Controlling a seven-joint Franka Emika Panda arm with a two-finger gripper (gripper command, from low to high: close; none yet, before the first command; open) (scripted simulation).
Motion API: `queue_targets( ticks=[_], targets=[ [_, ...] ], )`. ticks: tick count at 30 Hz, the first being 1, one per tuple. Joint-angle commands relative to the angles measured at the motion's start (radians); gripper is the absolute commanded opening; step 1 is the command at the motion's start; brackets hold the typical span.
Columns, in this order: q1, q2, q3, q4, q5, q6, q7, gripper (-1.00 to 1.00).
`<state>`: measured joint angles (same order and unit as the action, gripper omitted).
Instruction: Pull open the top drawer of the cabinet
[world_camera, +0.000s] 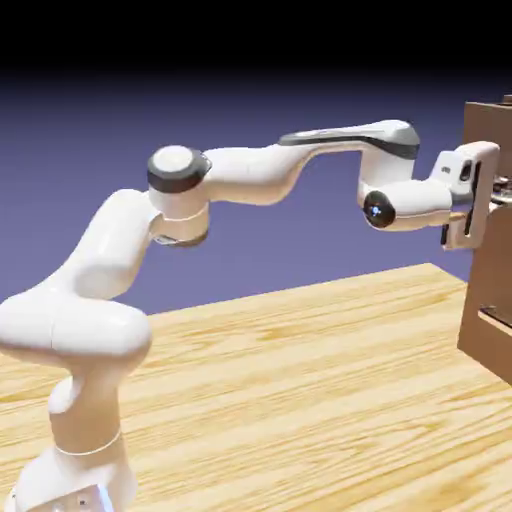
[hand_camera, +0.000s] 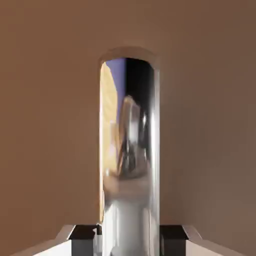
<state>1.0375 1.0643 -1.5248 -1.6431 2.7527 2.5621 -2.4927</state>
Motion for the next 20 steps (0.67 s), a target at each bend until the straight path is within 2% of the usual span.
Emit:
queue_targets(
  ticks=[1,16,17,20],
  targets=[
    [0.027,-0.007,-0.013,-0.036,0.003,-0.012,-0.011,-1.0],
    [0.48,-0.055,-0.291,-0.578,-0.023,-0.162,-0.101,-1.0],
    [0.48,-0.055,-0.291,-0.578,-0.023,-0.162,-0.101,1.0],
    [0.55,-0.046,-0.341,-0.65,-0.036,-0.175,-0.104,1.0]
  ],
)
